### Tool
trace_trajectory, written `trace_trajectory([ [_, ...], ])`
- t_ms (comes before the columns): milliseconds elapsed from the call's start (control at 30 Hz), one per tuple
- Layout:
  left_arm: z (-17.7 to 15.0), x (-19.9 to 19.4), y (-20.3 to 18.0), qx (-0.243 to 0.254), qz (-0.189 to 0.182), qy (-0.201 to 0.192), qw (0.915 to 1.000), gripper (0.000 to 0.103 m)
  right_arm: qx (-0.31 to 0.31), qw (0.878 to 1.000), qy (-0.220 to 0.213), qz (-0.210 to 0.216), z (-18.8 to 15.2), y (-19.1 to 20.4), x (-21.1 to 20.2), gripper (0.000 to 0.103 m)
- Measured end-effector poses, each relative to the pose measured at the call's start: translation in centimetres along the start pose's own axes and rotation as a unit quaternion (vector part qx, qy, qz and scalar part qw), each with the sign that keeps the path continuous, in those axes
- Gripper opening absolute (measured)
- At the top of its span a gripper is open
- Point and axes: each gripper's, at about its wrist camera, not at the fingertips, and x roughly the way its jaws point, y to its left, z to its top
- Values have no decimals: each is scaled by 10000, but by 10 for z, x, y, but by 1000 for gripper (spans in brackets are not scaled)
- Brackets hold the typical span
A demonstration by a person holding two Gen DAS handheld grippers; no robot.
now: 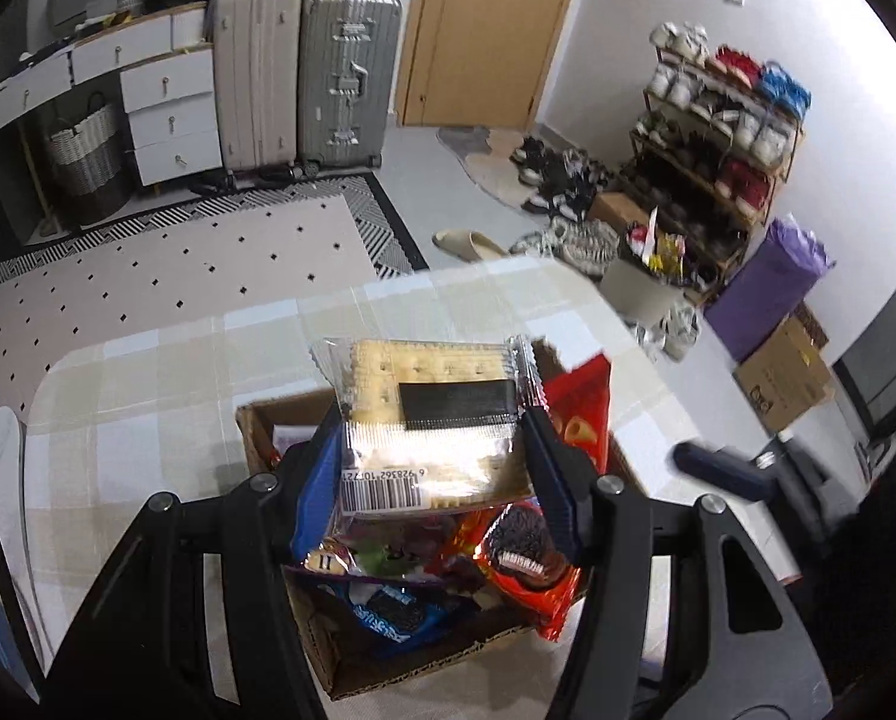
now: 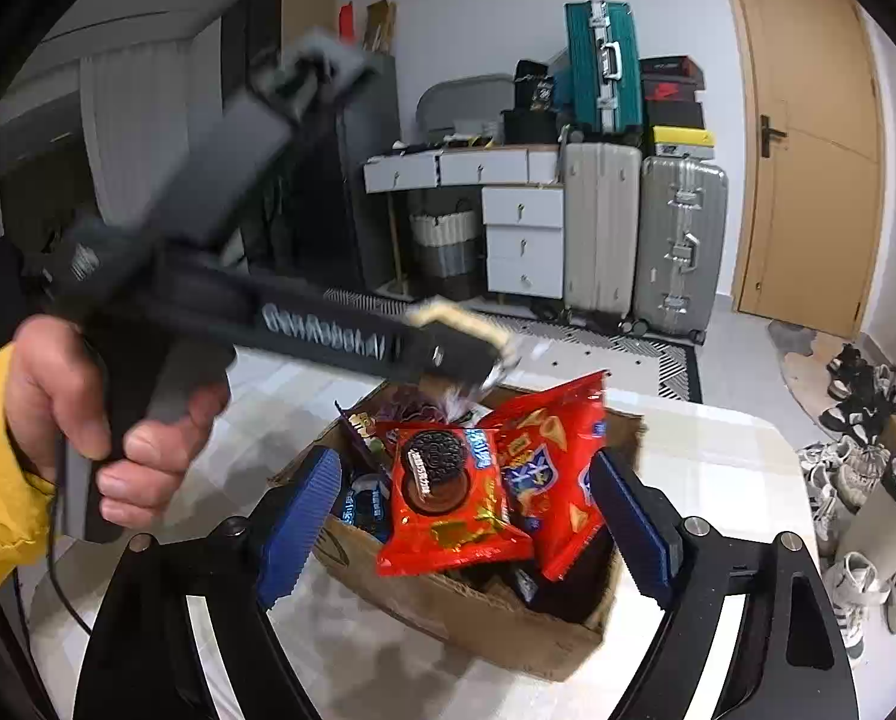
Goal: Organize snacks
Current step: 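Open both grippers to drop the packets into the box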
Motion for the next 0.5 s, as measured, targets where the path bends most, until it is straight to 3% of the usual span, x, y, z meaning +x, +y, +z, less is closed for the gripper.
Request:
trace_trajectory([
  [233,-9,26,2,-24,-7,395,9992,56,18,10000,-25,17,-5,-1,-16,87],
  [500,-8,24,-13,349,232,364,9985,58,286,9995,-76,85,-4,-10,-21,87],
])
